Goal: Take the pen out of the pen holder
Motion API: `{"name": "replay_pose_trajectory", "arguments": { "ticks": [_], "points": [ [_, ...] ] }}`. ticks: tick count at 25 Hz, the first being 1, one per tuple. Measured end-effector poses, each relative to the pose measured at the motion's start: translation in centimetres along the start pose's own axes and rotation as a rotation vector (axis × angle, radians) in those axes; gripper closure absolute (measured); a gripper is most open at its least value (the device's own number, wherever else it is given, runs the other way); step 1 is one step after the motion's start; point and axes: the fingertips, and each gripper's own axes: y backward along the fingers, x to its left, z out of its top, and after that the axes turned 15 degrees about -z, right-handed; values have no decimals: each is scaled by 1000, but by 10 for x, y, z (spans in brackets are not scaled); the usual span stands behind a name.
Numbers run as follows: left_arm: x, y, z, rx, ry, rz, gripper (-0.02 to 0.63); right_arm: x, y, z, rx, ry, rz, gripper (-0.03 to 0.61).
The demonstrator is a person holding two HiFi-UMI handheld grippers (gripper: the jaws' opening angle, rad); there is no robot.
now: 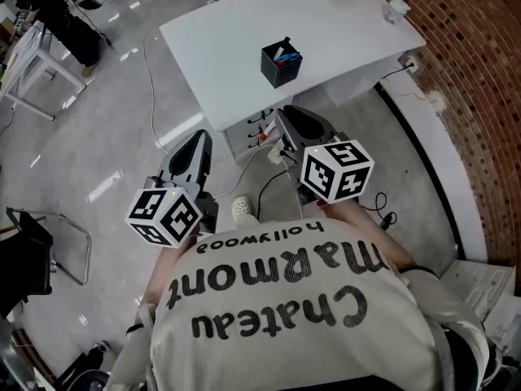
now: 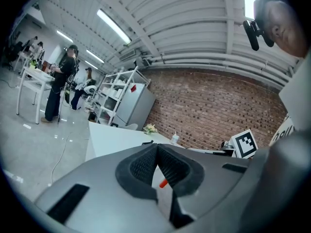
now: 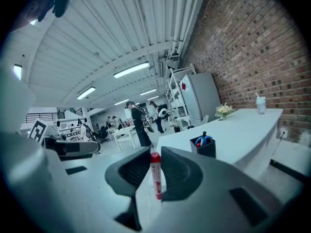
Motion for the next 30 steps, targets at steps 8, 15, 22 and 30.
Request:
{"name": "replay_pose_trajectory", "arguments": {
  "ticks": [8, 15, 22, 30],
  "points": [
    [-32, 24, -11, -17, -3, 15, 614, 4, 36, -9, -4, 12, 20, 509],
    [-50, 40, -25, -20, 10, 25, 614, 4, 59, -22, 3, 10, 30, 509],
    [-69, 47, -32, -25, 8, 29, 614, -2, 78, -30, 6, 7, 32, 509],
    [-76, 42, -36, -30, 8, 28, 614, -13, 83, -32, 8, 12, 30, 509]
  ]
}}
